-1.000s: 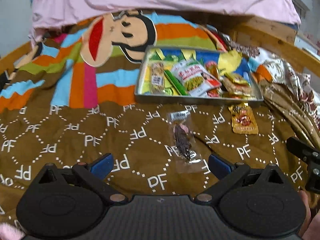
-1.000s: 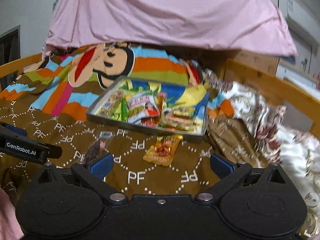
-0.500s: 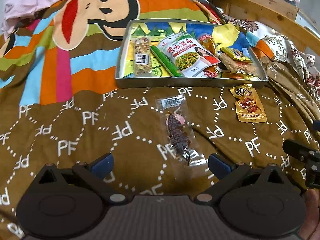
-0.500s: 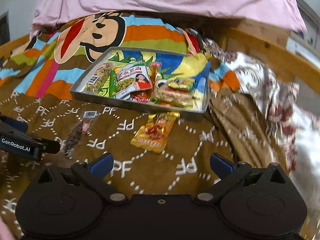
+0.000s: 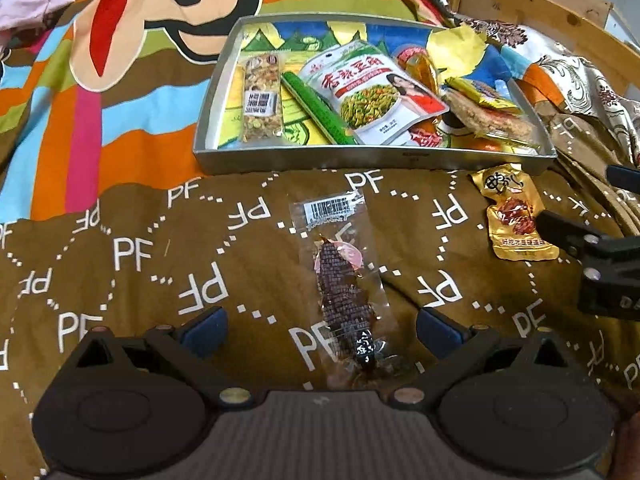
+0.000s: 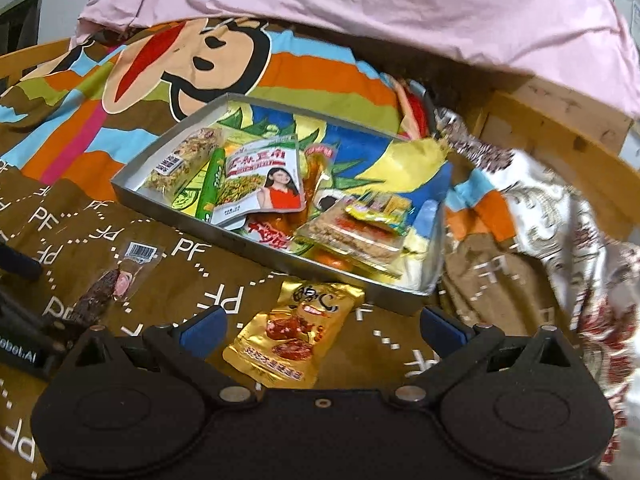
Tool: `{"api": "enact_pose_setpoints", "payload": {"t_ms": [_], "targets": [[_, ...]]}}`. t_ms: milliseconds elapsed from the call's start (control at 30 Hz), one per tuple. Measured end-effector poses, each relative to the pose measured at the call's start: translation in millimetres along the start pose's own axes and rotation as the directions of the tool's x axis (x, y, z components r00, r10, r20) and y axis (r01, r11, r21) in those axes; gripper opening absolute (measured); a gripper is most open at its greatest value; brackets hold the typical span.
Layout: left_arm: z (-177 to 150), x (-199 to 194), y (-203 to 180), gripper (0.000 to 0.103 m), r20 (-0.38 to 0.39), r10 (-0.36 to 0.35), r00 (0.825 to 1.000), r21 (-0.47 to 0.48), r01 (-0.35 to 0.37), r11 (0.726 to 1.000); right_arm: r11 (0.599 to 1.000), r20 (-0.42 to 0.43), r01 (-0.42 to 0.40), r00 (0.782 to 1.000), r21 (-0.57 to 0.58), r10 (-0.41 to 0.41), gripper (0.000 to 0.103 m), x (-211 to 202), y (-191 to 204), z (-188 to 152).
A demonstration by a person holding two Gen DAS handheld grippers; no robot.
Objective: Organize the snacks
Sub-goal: 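Move left tool to the dried meat stick while right tool approaches the gold duck-neck pouch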
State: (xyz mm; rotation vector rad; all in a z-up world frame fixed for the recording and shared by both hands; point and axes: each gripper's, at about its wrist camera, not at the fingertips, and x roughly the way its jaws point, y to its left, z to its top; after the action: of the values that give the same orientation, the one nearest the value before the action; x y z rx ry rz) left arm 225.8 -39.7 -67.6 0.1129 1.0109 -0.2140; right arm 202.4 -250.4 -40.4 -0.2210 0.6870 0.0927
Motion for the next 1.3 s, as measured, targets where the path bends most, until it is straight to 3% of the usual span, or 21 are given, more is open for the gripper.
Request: {"api": "enact_pose_setpoints", "payload": {"t_ms": [233,333,500,633,733,867,1133,1300], "targets": [[4.4,7.3,4.1,0.102,-0.011,-0.035,0.999,-0.026,0.035,0.999,0.995,-0.052,-0.078,0.995,0.062,0.081,0.102,29.2,3.9,-0.5],[5.1,10.4,3.9,0.095,-0.007,-0.046,0.999,-0.035,0.046,0.998,0.992,-0.062,-0.104,0.992,0.073,0.109,0.102,38.9,6.1,-1.2],[4.7,15.2,4.5,0.083,-0.004,-0.055,0.998,-0.038,0.055,0.998,0.991,-0.073,-0.105,0.991,0.087,0.111,0.090,51.1,7.3,-2.4],[4.4,13.5,3.5,0.066,0.007,-0.069,0.998,-0.024,0.069,0.997,0.992,-0.067,-0.101,0.992,0.071,0.106,0.077,50.1,10.3,-3.8],[4.4,12.4,4.0,0.056,0.008,-0.093,0.996,-0.028,0.093,0.995,0.991,-0.063,-0.123,0.990,0.053,0.126,0.073,46.7,14.0,-4.4],[4.7,10.7,5.7,0.053,0.006,-0.102,0.995,-0.047,0.102,0.994,0.986,-0.064,-0.167,0.984,-0.003,0.166,0.065,42.2,25.4,-5.5],[4.8,5.8,16.2,0.051,-0.015,-0.090,0.996,-0.120,0.088,0.989,0.954,-0.126,-0.277,0.957,-0.113,0.263,0.066,24.7,44.2,-6.8],[5.6,9.9,17.9,0.052,-0.021,-0.100,0.995,-0.132,0.096,0.986,0.959,-0.124,-0.258,0.962,-0.119,0.244,0.078,24.9,47.6,-11.1]]}}
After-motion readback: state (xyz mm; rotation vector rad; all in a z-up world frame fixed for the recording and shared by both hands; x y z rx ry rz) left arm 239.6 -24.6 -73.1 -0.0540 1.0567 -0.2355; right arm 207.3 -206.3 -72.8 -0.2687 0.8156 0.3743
